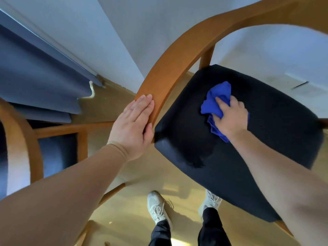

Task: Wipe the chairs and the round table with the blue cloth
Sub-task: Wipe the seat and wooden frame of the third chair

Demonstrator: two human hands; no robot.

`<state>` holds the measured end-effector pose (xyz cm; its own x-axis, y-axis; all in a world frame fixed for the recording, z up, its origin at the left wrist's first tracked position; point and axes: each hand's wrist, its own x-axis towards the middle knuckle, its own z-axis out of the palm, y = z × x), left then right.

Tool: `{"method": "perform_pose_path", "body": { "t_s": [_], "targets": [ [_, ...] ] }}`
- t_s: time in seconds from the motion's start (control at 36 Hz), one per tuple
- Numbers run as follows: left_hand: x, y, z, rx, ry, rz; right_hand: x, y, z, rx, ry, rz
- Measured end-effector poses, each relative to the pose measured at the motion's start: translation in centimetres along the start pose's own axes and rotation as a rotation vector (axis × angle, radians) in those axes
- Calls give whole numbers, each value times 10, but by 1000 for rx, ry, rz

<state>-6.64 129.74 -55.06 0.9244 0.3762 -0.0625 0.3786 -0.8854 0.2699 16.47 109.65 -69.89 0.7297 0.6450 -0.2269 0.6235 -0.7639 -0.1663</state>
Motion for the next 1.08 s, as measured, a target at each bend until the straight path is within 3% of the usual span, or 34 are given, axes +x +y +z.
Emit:
{"method": "perform_pose_path", "body": {
  "t_s": [0.19, 0.31, 0.47, 0.61, 0.69, 0.83, 1.08],
  "targets": [
    [0, -1, 2, 33, -10, -4, -91, -35, 13, 3, -136, -125],
    [-1, -1, 2, 37, 2, -5, -141, -36, 24, -4, -170, -295],
    [-1, 7, -3, 59, -34, -9, -152, -26, 16, -22, -287, -448],
    [3, 32, -3, 192, -81, 218, -146, -18, 2, -55, -384, -510],
    [12, 61, 22, 137, -199, 296, -147, -22, 4, -39, -373, -505],
    [28, 75, 88, 166, -477, 143, -149, -17, 17, -1, -308, -534],
    [33, 60, 143, 73, -626, 70, -136, 5, 23, 40, -215, -655]
  ]
}}
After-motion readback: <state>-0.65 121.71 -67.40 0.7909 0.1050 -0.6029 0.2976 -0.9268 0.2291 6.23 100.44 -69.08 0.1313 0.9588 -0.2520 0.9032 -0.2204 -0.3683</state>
